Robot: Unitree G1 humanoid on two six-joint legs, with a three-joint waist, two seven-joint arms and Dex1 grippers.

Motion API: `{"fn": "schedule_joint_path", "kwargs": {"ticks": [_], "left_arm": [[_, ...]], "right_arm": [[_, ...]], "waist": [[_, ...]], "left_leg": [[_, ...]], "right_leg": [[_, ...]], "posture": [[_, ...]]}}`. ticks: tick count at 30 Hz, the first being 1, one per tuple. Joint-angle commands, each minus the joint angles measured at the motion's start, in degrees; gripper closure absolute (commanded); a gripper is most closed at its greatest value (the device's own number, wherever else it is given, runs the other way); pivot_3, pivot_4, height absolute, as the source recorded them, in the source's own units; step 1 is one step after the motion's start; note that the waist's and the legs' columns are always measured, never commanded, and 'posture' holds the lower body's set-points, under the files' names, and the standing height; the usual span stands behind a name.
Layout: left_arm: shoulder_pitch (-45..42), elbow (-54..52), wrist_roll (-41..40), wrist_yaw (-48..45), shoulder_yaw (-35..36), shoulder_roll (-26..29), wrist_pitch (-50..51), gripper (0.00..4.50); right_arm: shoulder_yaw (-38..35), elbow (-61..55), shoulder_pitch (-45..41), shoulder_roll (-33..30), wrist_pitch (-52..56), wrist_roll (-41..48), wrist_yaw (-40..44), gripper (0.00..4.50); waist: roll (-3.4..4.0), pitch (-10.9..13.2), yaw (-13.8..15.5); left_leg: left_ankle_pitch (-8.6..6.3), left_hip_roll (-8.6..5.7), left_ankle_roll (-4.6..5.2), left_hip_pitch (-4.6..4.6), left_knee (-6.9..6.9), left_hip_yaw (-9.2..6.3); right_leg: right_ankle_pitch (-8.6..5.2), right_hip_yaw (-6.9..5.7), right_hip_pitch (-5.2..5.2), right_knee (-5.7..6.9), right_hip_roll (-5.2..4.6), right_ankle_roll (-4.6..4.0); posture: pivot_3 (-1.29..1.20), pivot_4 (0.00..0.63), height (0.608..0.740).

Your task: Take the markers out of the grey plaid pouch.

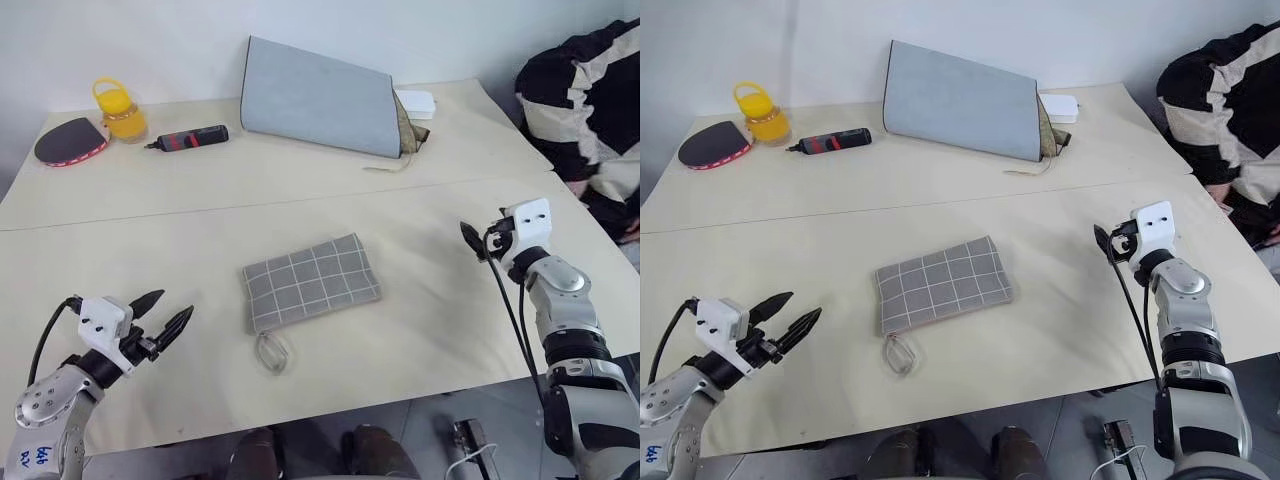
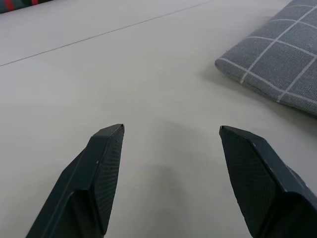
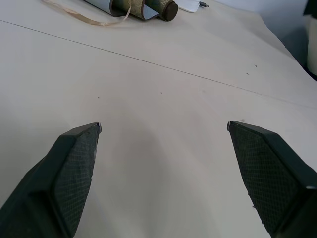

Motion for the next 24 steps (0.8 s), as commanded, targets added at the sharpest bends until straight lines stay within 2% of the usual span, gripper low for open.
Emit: {"fn": "schedule_joint_path", "kwargs": {"ticks": [1,4,8,9,11,16,21,22,24], "left_arm": [[0.56,-1.53,1.01,-0.38,0.19,0.02,-2.75,1.23],[0.75,-1.32,7.19,1.97,-0.83,0.01,-7.80,1.23],[-0.02,-2.14,0.45,-1.65,-0.26,-0.62,-5.08,1.23],[-0.42,-1.92,0.24,-1.58,-0.14,-0.72,-5.26,1.19],[-0.97,-1.20,0.87,-1.60,-0.15,-0.56,-6.64,1.18],[-2.85,1.98,5.68,-3.24,-2.61,1.11,-12.28,1.18],[-4.45,4.49,12.48,-5.29,-7.49,2.61,-21.37,1.18],[-4.60,4.87,13.01,-5.37,-7.96,2.71,-22.55,1.18],[-4.48,5.94,14.53,-6.07,-9.01,3.57,-25.36,1.18]], "right_arm": [[-1.00,-3.03,-0.21,-0.20,-0.13,0.08,-0.47,0.24],[-0.61,-3.64,-0.06,-0.16,0.06,-0.19,-0.28,0.24],[-0.18,-7.01,-0.33,0.77,1.44,0.96,1.46,0.24],[0.07,-9.08,-0.36,1.45,2.49,1.83,2.63,0.41],[1.45,-13.91,-0.01,2.97,4.26,2.36,4.39,0.80],[6.76,-26.73,1.22,8.87,9.70,2.95,7.33,2.55],[12.01,-26.97,0.27,14.59,8.77,-1.35,5.66,4.29],[12.66,-26.69,0.33,14.98,8.43,-2.13,5.58,4.47],[14.81,-28.43,1.35,15.78,7.87,-2.55,7.55,4.47]], "waist": [[0.00,0.00,0.00],[0.01,0.01,0.01],[0.01,0.01,-0.01],[0.02,0.01,-0.03],[0.02,0.01,-0.03],[0.05,-0.01,-0.12],[0.05,-0.01,0.09],[0.05,-0.01,0.15],[0.04,-0.01,0.15]], "left_leg": [[0.00,0.00,0.00,0.00,0.00,0.00],[0.00,0.01,0.00,0.00,-0.01,0.02],[0.00,0.06,0.00,0.00,-0.03,0.07],[-0.01,0.08,-0.01,0.00,-0.02,0.08],[-0.01,0.12,-0.02,0.00,-0.03,0.08],[-0.10,0.31,-0.17,0.02,-0.03,0.19],[-0.15,0.33,-0.17,0.03,-0.03,0.32],[-0.16,0.32,-0.14,0.03,-0.03,0.36],[-0.17,0.33,-0.14,0.03,-0.02,0.40]], "right_leg": [[0.00,0.00,0.00,0.00,0.00,0.00],[0.00,0.02,0.00,-0.05,0.03,0.00],[0.00,0.07,0.01,-0.12,0.06,0.00],[0.00,0.07,0.01,-0.12,0.07,0.00],[0.00,0.09,0.00,-0.12,0.12,0.00],[0.00,0.26,-0.04,-0.15,0.36,0.00],[0.00,0.35,-0.10,-0.14,0.37,0.00],[0.01,0.38,-0.11,-0.14,0.36,0.00],[0.00,0.41,-0.13,-0.13,0.36,0.00]], "posture": [[0.00,0.150,0.740],[0.00,0.150,0.740],[0.00,0.150,0.740],[0.00,0.150,0.740],[0.00,0.150,0.740],[0.00,0.150,0.740],[0.00,0.150,0.740],[0.00,0.150,0.740],[0.00,0.150,0.740]]}}
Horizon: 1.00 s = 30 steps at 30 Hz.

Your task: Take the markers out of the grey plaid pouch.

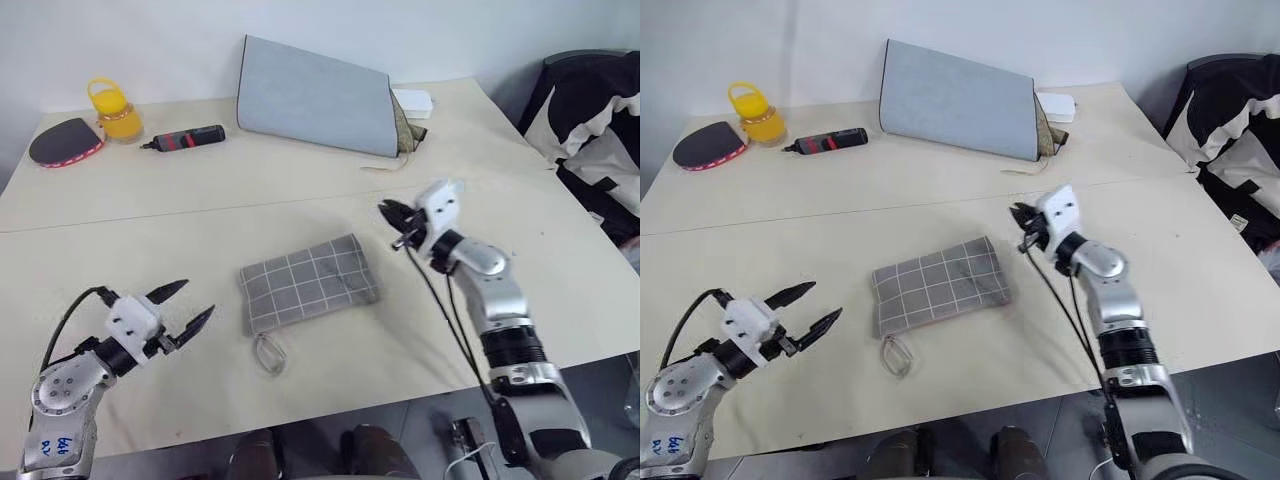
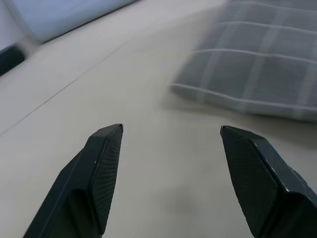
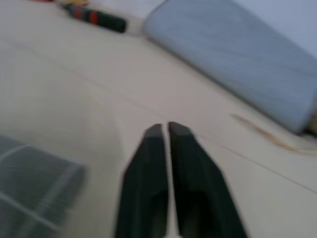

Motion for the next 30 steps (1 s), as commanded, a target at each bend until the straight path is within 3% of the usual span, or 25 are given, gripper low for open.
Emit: {"fn": "schedule_joint_path", "kwargs": {"ticks": [1,6,14,29,30], "left_arm": [[0.24,0.89,2.11,-0.99,-0.97,1.55,-4.92,1.18],[0.36,2.72,3.72,-0.71,-1.93,2.24,-8.20,1.18],[-1.94,6.31,7.00,-0.91,-4.89,3.40,-14.97,1.18],[-11.88,13.15,11.90,2.41,-13.26,1.16,-22.47,1.18],[-12.16,13.56,11.59,2.17,-13.75,1.05,-22.43,1.35]], "right_arm": [[2.07,-3.30,0.99,0.31,-1.91,-0.98,2.41,4.47],[3.95,-4.48,3.25,2.25,-1.26,-1.78,1.95,4.47],[6.92,3.28,2.09,0.75,-3.63,-10.61,-1.93,4.47],[5.68,1.85,2.78,0.27,-2.76,-9.60,-1.25,4.47],[5.64,1.71,2.83,0.23,-2.70,-9.54,-1.30,4.49]], "waist": [[-0.01,0.00,-0.04],[-0.01,-0.01,-0.26],[-0.04,-0.03,-0.23],[-0.10,-0.06,-0.12],[-0.10,-0.06,-0.06]], "left_leg": [[0.00,0.01,0.00,0.00,0.00,0.03],[-0.08,0.11,-0.04,0.08,-0.01,0.15],[-0.10,0.13,-0.04,0.16,0.01,0.32],[-0.14,0.21,-0.06,0.20,0.19,0.51],[-0.16,0.21,-0.04,0.20,0.24,0.51]], "right_leg": [[0.00,0.02,-0.03,0.01,0.00,0.00],[0.00,0.16,-0.05,0.04,0.09,0.00],[0.00,0.37,-0.11,0.13,0.12,0.00],[0.00,0.59,-0.23,0.39,0.22,0.00],[0.00,0.59,-0.23,0.40,0.21,0.00]], "posture": [[0.00,0.150,0.740],[0.00,0.150,0.740],[0.00,0.150,0.740],[0.00,0.150,0.740],[0.00,0.150,0.740]]}}
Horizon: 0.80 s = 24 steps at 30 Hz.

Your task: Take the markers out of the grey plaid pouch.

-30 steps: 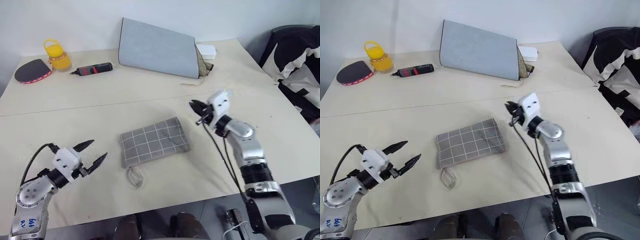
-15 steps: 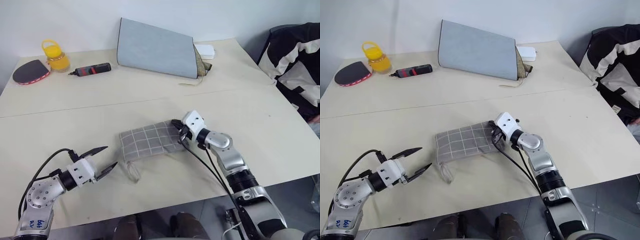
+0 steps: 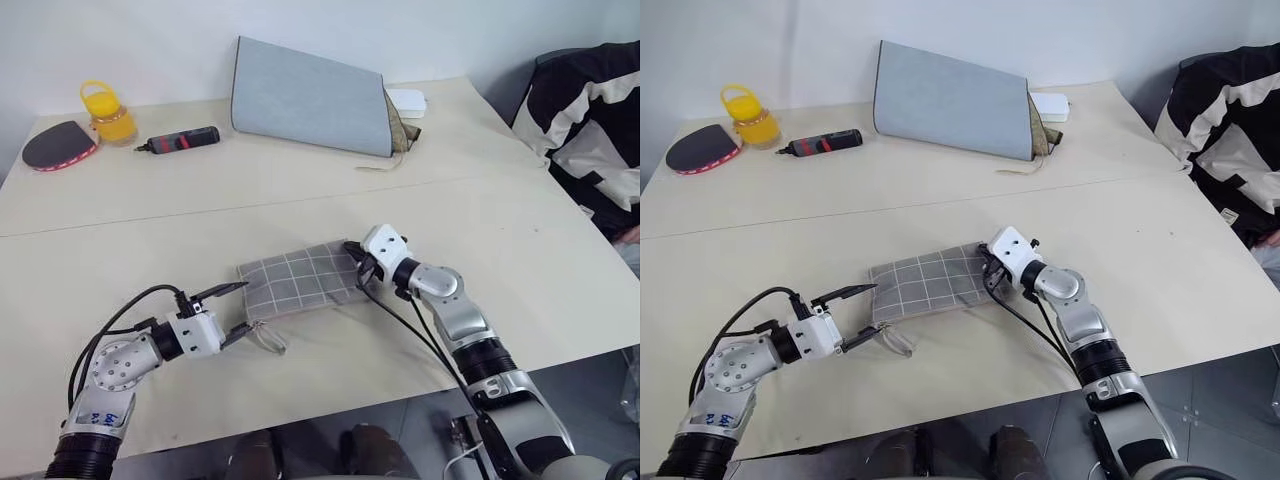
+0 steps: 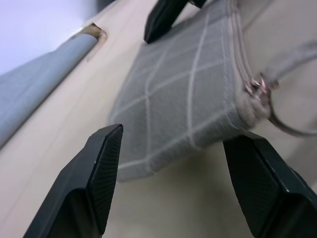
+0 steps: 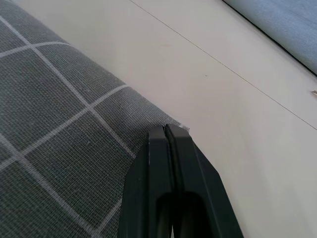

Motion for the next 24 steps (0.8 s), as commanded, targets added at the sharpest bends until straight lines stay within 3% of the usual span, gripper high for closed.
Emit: {"fn": "schedule_joint_path", "kwargs": {"ticks": [1,11,18,22,24], "left_arm": [[-1.25,0.94,-0.65,0.10,-1.51,-0.37,-1.08,1.58],[-3.70,4.30,0.13,1.95,-2.85,-0.94,-2.08,4.46],[-4.34,4.82,2.06,4.82,-3.08,-1.92,-1.94,4.46],[-5.65,4.70,8.24,11.23,-2.29,-2.70,0.27,4.50],[-6.44,4.24,9.32,13.53,-2.03,-3.32,2.28,4.50]], "right_arm": [[-1.10,-1.54,0.41,-0.69,0.63,0.05,-0.29,4.50],[-1.11,-3.14,1.30,-0.61,1.19,0.28,-0.27,4.50],[-2.08,-6.16,1.50,-0.99,2.40,2.27,1.21,4.50],[-5.99,-16.02,1.76,-2.22,11.62,12.49,7.63,3.63],[-8.09,-21.91,1.94,-2.12,18.25,17.98,8.26,2.90]], "waist": [[0.00,0.00,0.05],[0.03,-0.01,0.11],[0.03,-0.02,0.30],[0.05,-0.01,1.00],[0.06,-0.02,1.35]], "left_leg": [[-0.01,0.00,0.01,0.00,0.05,0.00],[-0.04,0.03,0.01,0.01,0.13,0.08],[-0.04,0.03,0.01,0.00,0.17,0.08],[-0.05,0.03,0.03,0.00,0.19,0.08],[-0.05,0.04,0.03,0.00,0.23,0.10]], "right_leg": [[0.00,0.00,0.00,0.02,0.00,0.00],[0.00,0.08,-0.02,0.11,0.02,0.00],[0.00,0.09,-0.01,0.13,0.02,0.00],[0.00,0.11,-0.01,0.13,0.03,0.00],[0.00,0.14,-0.01,0.16,0.03,0.00]], "posture": [[0.00,0.150,0.740],[0.00,0.150,0.740],[0.00,0.150,0.740],[0.00,0.150,0.740],[0.00,0.150,0.740]]}}
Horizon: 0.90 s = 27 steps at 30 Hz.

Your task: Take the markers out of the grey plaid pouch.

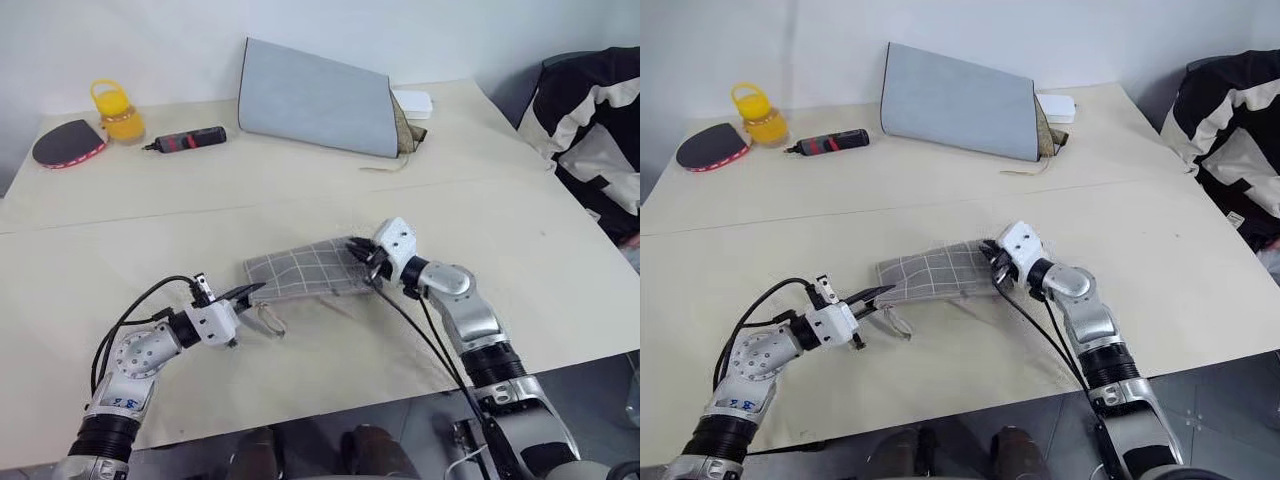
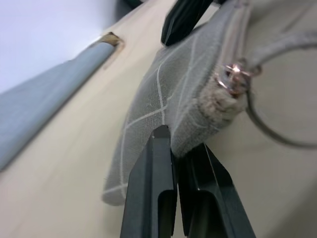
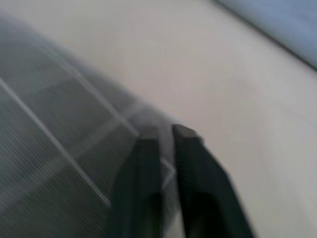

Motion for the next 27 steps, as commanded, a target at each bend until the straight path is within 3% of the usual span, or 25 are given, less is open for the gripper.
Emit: {"fn": "schedule_joint_path", "kwargs": {"ticks": [1,4,7,10,15,19,22,27], "left_arm": [[-0.89,0.72,3.27,4.51,0.77,-0.55,3.89,4.50],[-1.92,-1.02,5.32,6.68,-0.42,-1.93,7.15,4.50],[-2.71,-3.28,9.01,9.53,-2.60,-4.56,11.66,4.50],[-2.48,-6.03,11.10,10.53,-4.62,-6.55,14.47,4.50],[-1.71,-9.57,11.16,9.98,-6.25,-7.56,17.32,4.50],[-1.69,-11.27,11.01,9.89,-6.93,-7.58,19.21,4.50],[-1.87,-12.38,11.13,10.07,-7.13,-7.71,20.57,4.50],[-2.14,-13.46,11.30,10.28,-7.20,-7.71,22.08,4.50]], "right_arm": [[-4.02,-10.88,-0.01,-0.20,9.27,9.32,1.85,2.57],[-2.76,-23.26,3.62,-5.48,20.94,18.35,8.84,1.58],[0.76,-31.98,8.61,-10.36,27.80,21.61,11.46,0.54],[5.61,-32.52,12.30,-10.67,28.07,17.06,8.28,0.54],[8.87,-25.65,11.00,-2.51,25.27,10.83,-1.02,0.54],[10.28,-22.00,8.78,2.48,23.45,9.28,-2.48,0.54],[9.95,-20.81,8.07,5.15,24.21,10.64,-2.10,1.14],[10.59,-19.20,7.86,4.79,22.39,8.60,-1.00,2.85]], "waist": [[0.00,-0.01,0.19],[0.01,-0.02,0.66],[0.05,-0.07,1.04],[0.03,-0.12,1.20],[0.03,-0.13,1.25],[0.03,-0.13,1.53],[0.03,-0.13,1.68],[0.03,-0.13,1.70]], "left_leg": [[0.00,0.02,0.00,0.01,0.01,0.00],[-0.03,0.02,0.02,0.00,0.03,-0.01],[-0.23,0.01,0.14,0.00,0.11,-0.04],[-0.34,0.07,0.19,0.00,0.25,-0.04],[-0.32,0.09,0.13,-0.02,0.32,0.09],[-0.34,0.12,0.10,-0.02,0.34,0.20],[-0.39,0.14,0.07,-0.02,0.35,0.23],[-0.40,0.15,0.07,-0.03,0.35,0.31]], "right_leg": [[0.00,0.01,0.01,0.02,0.00,0.00],[0.00,0.00,0.01,0.05,0.01,0.00],[0.00,0.00,0.06,0.01,-0.02,0.00],[0.00,0.01,0.15,-0.08,0.04,0.00],[0.00,0.12,0.10,-0.11,0.10,0.00],[0.00,0.16,0.02,-0.09,0.12,0.00],[0.00,0.16,0.01,-0.09,0.13,0.00],[0.00,0.18,-0.01,-0.13,0.13,0.00]], "posture": [[0.00,0.150,0.740],[0.00,0.150,0.740],[0.00,0.150,0.740],[0.00,0.150,0.740],[0.00,0.150,0.740],[0.00,0.150,0.740],[0.00,0.150,0.740],[0.00,0.150,0.740]]}}
